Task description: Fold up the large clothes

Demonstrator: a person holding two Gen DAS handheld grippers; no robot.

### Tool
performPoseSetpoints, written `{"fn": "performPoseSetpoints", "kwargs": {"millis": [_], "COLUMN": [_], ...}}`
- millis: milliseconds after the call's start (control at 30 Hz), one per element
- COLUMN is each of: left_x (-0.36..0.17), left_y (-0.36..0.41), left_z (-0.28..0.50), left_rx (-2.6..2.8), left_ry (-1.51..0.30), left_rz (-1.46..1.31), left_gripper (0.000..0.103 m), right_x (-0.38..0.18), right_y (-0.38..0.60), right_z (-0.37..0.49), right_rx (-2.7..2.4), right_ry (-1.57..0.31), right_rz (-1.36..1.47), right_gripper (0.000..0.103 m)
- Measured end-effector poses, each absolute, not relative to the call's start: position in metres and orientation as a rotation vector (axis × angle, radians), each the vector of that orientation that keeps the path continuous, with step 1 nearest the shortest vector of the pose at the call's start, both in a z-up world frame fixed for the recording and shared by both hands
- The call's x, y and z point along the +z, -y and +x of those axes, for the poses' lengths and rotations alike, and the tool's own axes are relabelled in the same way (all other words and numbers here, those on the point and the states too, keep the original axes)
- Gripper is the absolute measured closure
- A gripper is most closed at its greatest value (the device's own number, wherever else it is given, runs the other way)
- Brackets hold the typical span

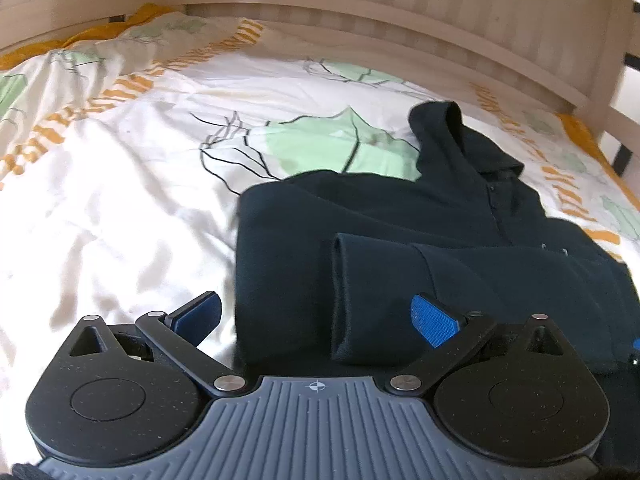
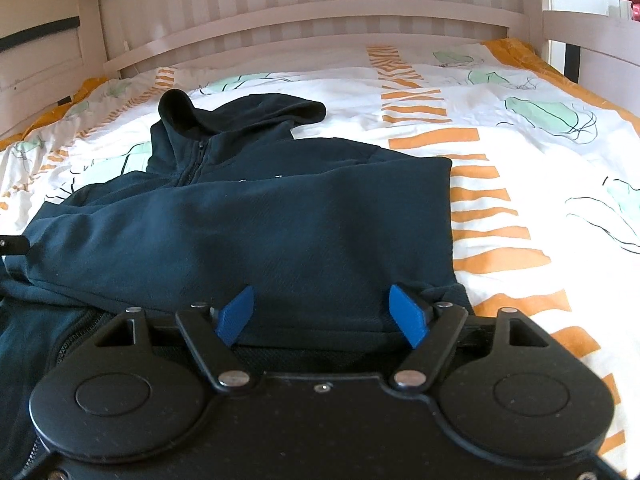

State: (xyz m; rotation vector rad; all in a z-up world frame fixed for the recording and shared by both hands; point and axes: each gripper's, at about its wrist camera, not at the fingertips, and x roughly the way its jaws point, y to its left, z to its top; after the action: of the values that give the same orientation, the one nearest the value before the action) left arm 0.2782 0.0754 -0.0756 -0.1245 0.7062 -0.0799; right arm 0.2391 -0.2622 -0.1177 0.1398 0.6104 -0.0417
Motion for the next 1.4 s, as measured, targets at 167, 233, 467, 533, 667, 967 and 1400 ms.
{"fn": "performPoseSetpoints", "kwargs": {"millis": [167, 233, 467, 533, 667, 967, 1400], "left_x": [-0.064, -0.064, -0.095, -0.093, -0.073, -0.026, -0.02], "left_y": [-0.062, -0.053, -0.044, -0.042, -0.049, -0.027, 0.077], "left_z": [0.27, 0.271, 0.289, 0.288, 0.286, 0.324, 0.423], "left_rx": [-0.109, -0.136, -0.12, -0.134, -0.157, -0.222, -0.345], "left_ry": [-0.64, -0.644, -0.766, -0.767, -0.758, -0.656, -0.496], "left_rz": [-0.083, -0.057, 0.025, 0.063, 0.017, 0.087, 0.385], "left_gripper": [0.0, 0.0, 0.0, 0.0, 0.0, 0.0, 0.0], "right_x": [-0.118, -0.118, -0.116, -0.112, -0.096, -0.089, -0.052], "right_y": [0.261, 0.261, 0.262, 0.262, 0.264, 0.286, 0.296], "right_z": [0.239, 0.239, 0.238, 0.239, 0.236, 0.281, 0.357], "right_rx": [-0.044, -0.044, -0.035, -0.027, -0.006, -0.039, 0.039], "right_ry": [-0.609, -0.609, -0.612, -0.622, -0.61, -0.692, -0.711], "right_rz": [0.135, 0.135, 0.14, 0.141, 0.15, 0.154, 0.163], "right_gripper": [0.027, 0.026, 0.024, 0.023, 0.021, 0.02, 0.02]}}
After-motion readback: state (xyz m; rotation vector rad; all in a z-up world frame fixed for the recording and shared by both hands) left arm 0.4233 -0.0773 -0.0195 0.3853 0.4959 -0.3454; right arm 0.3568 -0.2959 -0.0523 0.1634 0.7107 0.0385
